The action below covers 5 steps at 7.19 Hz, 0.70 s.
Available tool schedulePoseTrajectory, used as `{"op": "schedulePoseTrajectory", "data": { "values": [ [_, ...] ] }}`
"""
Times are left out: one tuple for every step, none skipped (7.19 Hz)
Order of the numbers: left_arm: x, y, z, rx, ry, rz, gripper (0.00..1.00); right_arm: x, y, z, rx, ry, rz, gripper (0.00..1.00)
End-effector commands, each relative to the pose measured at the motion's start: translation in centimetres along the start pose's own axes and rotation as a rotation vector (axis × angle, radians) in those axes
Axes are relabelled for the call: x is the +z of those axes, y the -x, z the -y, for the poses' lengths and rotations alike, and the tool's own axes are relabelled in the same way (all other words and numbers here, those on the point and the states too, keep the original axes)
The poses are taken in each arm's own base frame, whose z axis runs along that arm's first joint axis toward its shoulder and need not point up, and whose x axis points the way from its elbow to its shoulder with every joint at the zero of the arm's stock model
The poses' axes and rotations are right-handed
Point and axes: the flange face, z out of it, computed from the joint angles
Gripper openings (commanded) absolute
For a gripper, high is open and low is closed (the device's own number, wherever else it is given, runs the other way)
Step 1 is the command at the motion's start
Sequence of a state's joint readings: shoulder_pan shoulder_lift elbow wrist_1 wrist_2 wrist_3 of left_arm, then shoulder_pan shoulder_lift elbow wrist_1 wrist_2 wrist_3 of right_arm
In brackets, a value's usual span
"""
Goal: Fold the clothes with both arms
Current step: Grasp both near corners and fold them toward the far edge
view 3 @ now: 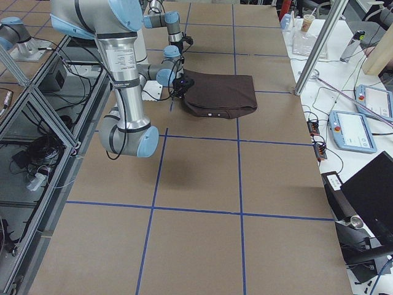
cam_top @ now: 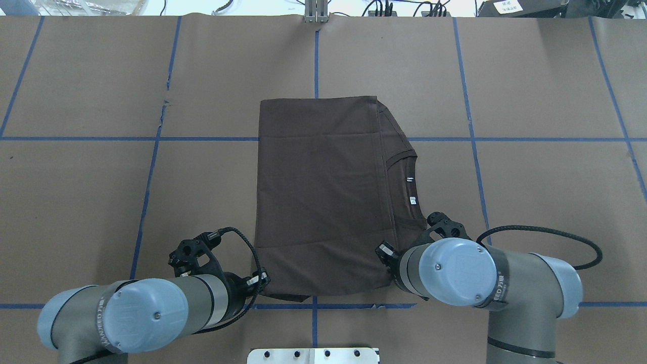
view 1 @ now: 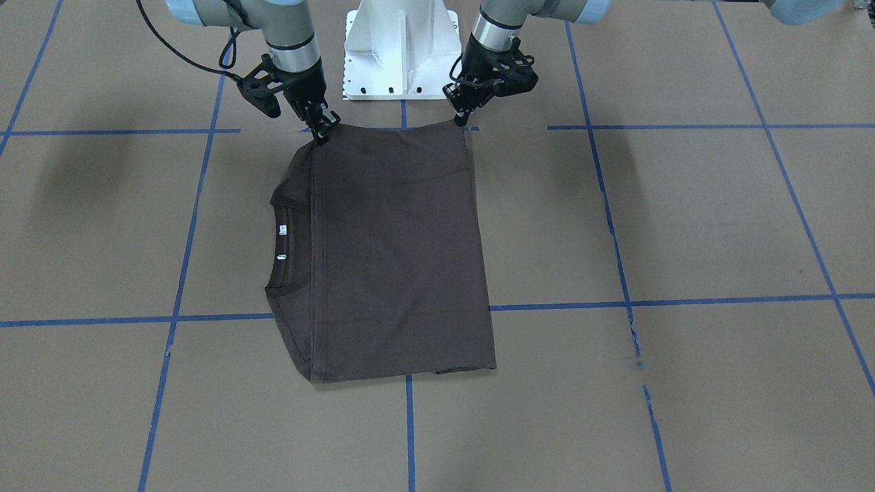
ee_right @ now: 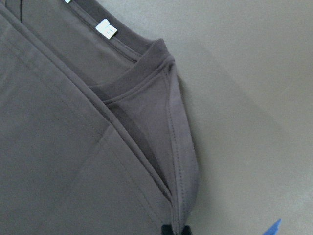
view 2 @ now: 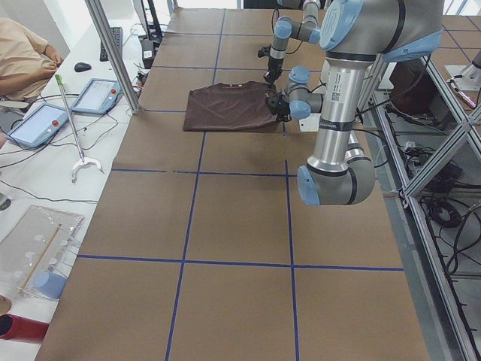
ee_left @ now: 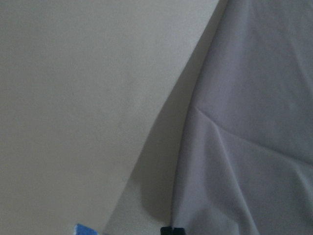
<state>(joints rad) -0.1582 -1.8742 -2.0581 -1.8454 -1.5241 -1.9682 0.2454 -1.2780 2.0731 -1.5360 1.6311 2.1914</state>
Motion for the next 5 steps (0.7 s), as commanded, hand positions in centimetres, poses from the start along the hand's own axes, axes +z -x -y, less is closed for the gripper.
{"op": "schedulePoseTrajectory", "data": {
  "values": [
    [-2.6, -0.6, -0.5, -0.003, 0.016, -0.022, 0.00, -3.5, -0.8, -0.2, -0.003, 0.068, 0.022, 0.00],
    [-3.8, -1.3, -0.5, -0.003, 0.022, -0.038, 0.00, -4.2, -0.7, -0.4, -0.003, 0.084, 0.028, 0.00],
    [-4.6, -1.7, -0.5, -0.006, 0.026, -0.055, 0.00, -5.2, -0.7, -0.5, -0.005, 0.097, 0.043, 0.00],
    [-5.5, -2.6, 1.3, -0.013, -0.002, -0.080, 0.00, -6.0, -0.2, 0.1, 0.002, 0.095, 0.061, 0.00],
    [-7.0, -5.5, 5.2, 0.000, -0.067, -0.135, 0.00, -7.3, 1.6, 2.9, 0.043, 0.065, 0.104, 0.00]
  ]
}}
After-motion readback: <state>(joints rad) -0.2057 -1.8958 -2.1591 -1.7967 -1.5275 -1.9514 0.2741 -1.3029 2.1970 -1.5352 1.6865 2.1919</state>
